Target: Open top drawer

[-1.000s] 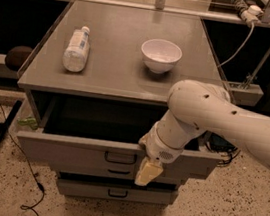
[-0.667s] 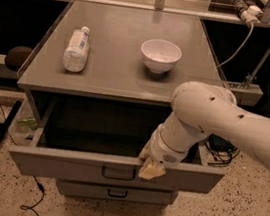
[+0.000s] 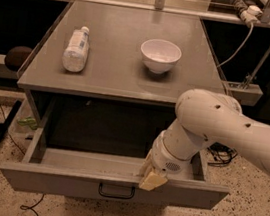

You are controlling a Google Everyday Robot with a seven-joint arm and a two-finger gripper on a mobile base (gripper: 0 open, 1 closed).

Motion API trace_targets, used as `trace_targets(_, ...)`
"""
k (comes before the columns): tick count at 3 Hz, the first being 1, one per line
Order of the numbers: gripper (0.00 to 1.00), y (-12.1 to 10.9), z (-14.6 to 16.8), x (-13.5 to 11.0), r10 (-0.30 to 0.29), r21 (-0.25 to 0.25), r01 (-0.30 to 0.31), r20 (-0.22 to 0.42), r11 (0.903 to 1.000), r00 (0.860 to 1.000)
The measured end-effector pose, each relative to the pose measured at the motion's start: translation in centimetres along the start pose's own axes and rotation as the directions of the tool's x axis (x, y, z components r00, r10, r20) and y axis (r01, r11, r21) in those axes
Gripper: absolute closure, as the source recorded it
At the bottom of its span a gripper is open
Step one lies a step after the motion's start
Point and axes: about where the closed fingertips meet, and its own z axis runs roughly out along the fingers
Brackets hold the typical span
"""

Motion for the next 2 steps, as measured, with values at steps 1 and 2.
trace_targets(1, 0.62, 0.01, -0.07, -0.03, 0.000, 0.000, 0.000, 0.000, 1.0000, 1.000)
trace_targets(2, 0.39, 0.01, -0.07, -0.02, 0.000, 0.000, 0.000, 0.000, 1.0000, 1.000)
